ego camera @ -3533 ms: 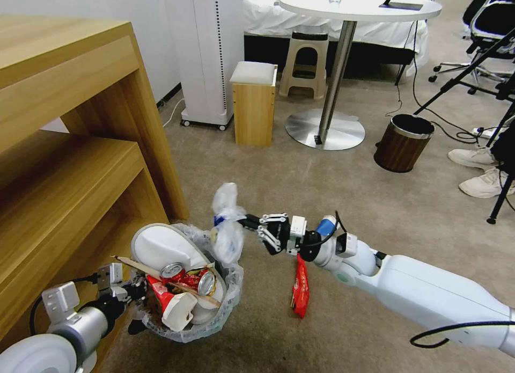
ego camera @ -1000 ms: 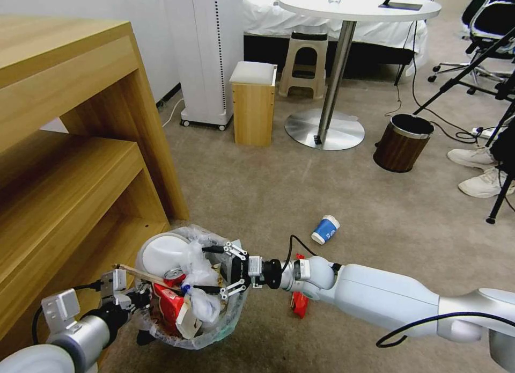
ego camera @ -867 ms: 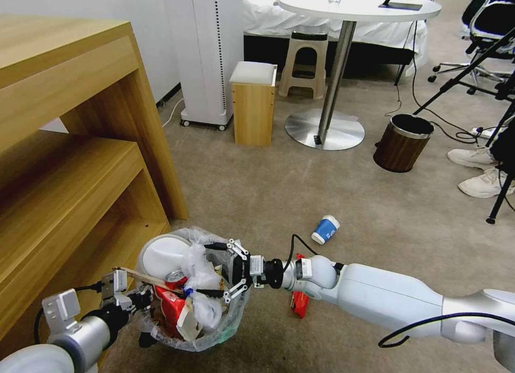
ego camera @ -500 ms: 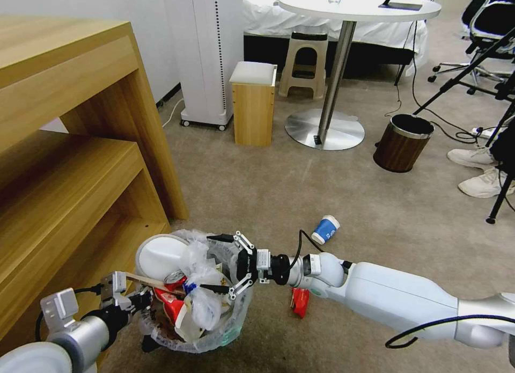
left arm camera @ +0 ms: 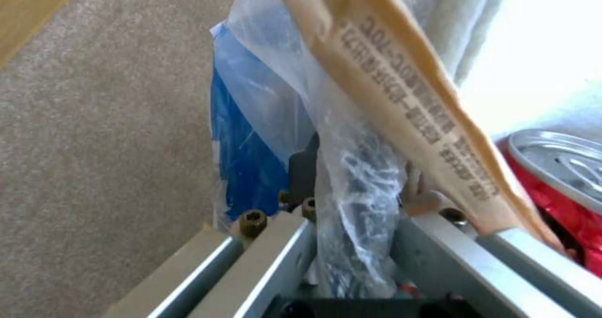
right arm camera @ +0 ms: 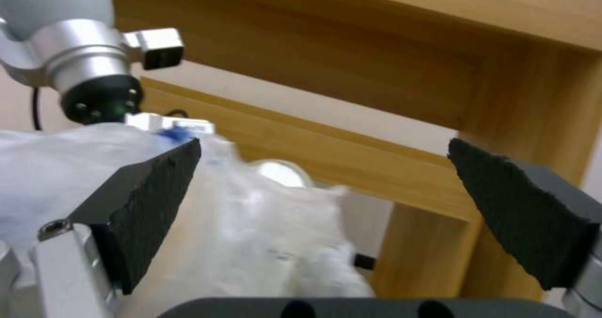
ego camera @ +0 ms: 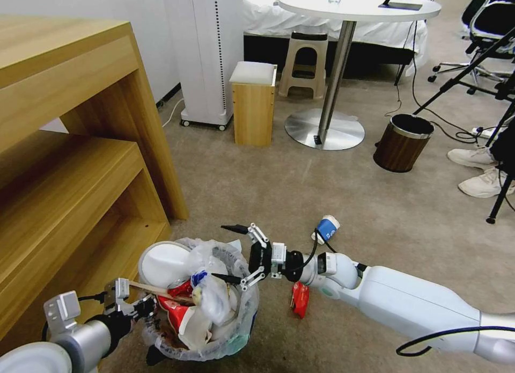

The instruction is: Pick up the trash bin and place the garbage on the floor into it.

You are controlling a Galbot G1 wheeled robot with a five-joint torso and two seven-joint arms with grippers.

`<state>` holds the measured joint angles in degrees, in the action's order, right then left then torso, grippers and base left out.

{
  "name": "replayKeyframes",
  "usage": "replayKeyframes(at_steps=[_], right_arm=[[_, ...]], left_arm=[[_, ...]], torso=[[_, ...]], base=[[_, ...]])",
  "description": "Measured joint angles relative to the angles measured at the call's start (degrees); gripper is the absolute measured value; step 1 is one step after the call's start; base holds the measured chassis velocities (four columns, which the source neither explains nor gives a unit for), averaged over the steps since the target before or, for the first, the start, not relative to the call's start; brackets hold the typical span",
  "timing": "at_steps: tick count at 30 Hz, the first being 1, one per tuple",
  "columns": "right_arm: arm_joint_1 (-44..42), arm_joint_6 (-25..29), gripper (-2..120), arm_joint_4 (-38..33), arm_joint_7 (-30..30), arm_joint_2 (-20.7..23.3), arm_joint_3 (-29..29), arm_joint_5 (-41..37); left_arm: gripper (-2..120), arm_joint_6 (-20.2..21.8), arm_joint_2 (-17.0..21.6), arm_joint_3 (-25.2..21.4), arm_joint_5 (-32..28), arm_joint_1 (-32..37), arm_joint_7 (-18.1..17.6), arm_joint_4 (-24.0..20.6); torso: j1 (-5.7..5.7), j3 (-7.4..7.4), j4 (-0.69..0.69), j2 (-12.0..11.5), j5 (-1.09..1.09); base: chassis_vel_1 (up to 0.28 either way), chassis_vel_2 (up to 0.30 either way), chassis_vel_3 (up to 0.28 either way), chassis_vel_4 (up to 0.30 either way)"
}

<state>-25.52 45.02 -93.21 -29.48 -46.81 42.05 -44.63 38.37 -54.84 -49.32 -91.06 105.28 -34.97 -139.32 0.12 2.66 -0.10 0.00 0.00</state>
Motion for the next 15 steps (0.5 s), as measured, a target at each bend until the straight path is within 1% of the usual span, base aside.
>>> replayKeyframes(at_steps=[1, 4, 5, 7, 9, 10, 12, 15], right_arm=[[0.00, 0.00, 100, 0.00, 0.00, 0.00, 0.00, 0.00], [-1.75, 0.40, 100, 0.38, -0.44, 1.58, -3.21, 0.11], [-1.75, 0.40, 100, 0.38, -0.44, 1.58, -3.21, 0.11], [-2.86, 0.87, 100, 0.94, -0.75, 2.69, -5.23, 0.06], [-3.12, 0.95, 100, 1.12, -0.89, 2.95, -5.73, 0.03], [-3.73, 1.08, 100, 1.47, -1.17, 3.70, -7.12, -0.18], [-4.37, 1.15, 100, 1.65, -1.37, 4.66, -8.60, -0.28], [-4.45, 1.18, 100, 1.52, -1.47, 5.26, -8.99, -0.29]], left_arm=[[0, 0.00, 0.00, 0.00, 0.00, 0.00, 0.00, 0.00], [0, 1.04, 1.21, -0.74, -2.15, 0.43, -2.53, -0.26], [0, 1.04, 1.21, -0.74, -2.15, 0.43, -2.53, -0.26], [0, 1.51, 1.61, -1.15, -3.39, 0.91, -4.06, -0.60], [0, 1.61, 1.61, -1.24, -3.70, 1.00, -4.47, -0.71], [0, 2.00, 1.60, -1.34, -4.48, 1.22, -5.59, -0.88], [0, 2.05, 1.75, -1.34, -4.72, 1.12, -5.98, -0.88], [0, 2.03, 1.86, -1.37, -5.19, 0.90, -6.26, -1.12]], torso=[[0.00, 0.00, 0.00, 0.00, 0.00], [0.00, 0.00, 0.01, 0.00, 0.01], [0.00, 0.00, 0.01, 0.00, 0.01], [0.00, 0.00, -0.01, 0.00, 0.00], [0.00, 0.00, -0.01, 0.00, 0.00], [0.00, 0.00, 0.00, 0.00, 0.01], [0.00, 0.00, 0.00, 0.00, -0.01], [0.00, 0.00, -0.01, 0.00, -0.01]], base=[[0.000, 0.000, 0.000, 0.000], [0.000, 0.000, 0.000, 0.000], [0.000, 0.000, 0.000, 0.000], [0.000, 0.000, 0.000, 0.000], [0.000, 0.000, 0.000, 0.000], [0.000, 0.000, 0.000, 0.000], [0.000, 0.000, 0.000, 0.000], [0.000, 0.000, 0.000, 0.000]])
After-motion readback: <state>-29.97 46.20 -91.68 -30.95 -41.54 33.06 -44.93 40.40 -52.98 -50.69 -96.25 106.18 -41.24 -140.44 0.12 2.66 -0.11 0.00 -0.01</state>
